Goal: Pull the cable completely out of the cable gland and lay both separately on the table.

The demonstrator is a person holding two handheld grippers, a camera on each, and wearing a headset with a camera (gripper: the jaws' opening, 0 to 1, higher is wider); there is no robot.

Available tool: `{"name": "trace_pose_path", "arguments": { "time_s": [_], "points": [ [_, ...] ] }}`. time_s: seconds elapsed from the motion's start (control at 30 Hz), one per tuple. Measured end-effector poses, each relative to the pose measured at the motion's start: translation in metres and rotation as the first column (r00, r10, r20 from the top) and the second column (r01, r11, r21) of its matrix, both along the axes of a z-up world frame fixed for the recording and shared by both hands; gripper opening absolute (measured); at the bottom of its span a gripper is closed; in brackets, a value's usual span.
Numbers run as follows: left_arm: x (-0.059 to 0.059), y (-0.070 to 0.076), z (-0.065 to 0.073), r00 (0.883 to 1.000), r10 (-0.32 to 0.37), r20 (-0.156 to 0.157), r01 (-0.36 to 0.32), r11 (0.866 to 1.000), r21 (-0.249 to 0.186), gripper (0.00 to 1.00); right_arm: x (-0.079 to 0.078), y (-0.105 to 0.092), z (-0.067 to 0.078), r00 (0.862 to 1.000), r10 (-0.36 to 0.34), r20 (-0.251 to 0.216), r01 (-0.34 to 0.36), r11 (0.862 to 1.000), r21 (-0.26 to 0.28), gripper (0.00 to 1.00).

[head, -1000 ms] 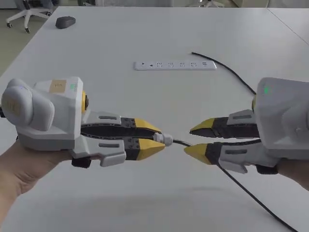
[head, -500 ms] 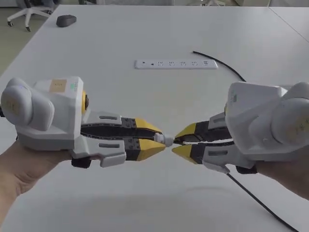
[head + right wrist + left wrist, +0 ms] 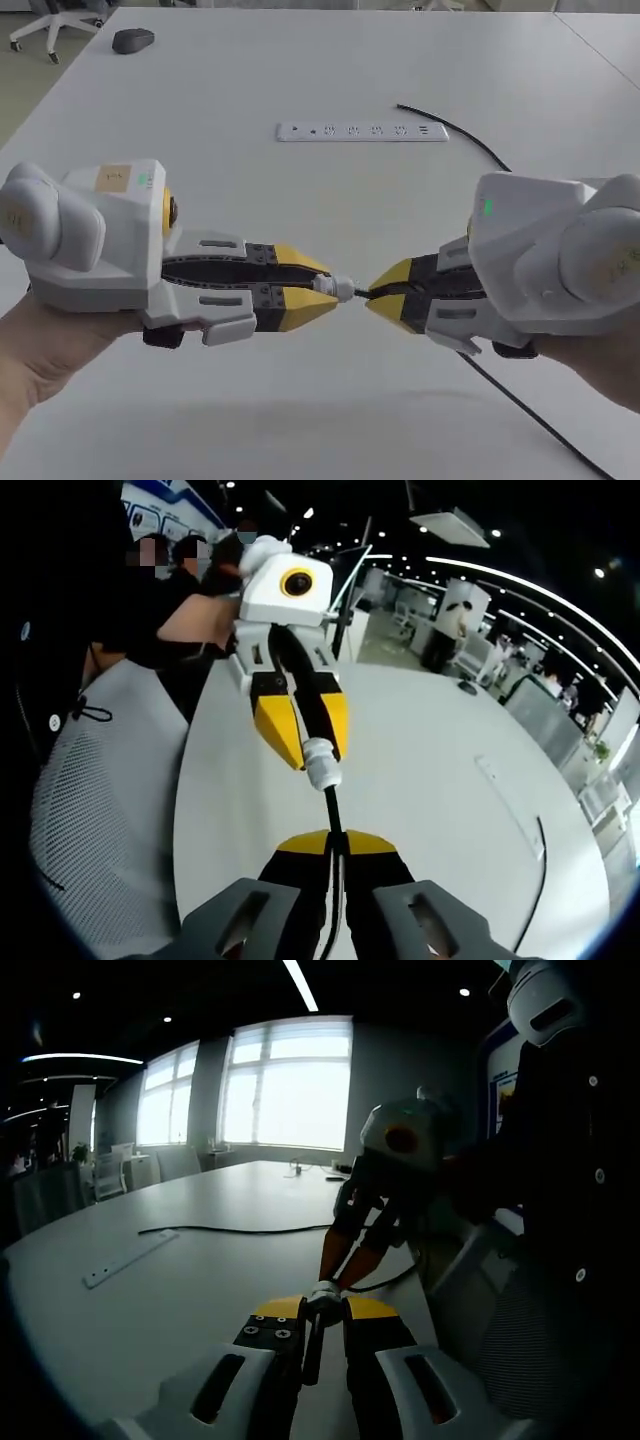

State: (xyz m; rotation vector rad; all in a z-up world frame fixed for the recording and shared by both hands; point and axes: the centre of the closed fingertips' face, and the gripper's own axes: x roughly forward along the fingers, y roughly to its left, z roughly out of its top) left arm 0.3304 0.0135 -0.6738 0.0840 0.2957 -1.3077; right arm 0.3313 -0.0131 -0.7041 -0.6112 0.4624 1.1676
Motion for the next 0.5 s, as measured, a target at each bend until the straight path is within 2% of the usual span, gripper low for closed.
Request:
{"name": "trace_pose_path", "arguments": {
  "time_s": [0.5],
  "points": [
    [0.003, 0.010, 0.000, 0.999, 0.036, 0.001, -0.036, 0.999, -0.006, 0.15, 0.001, -0.014, -0.006, 1.000, -0.026, -0.018, 0.026, 0.999, -0.023, 0.00]
  ]
}}
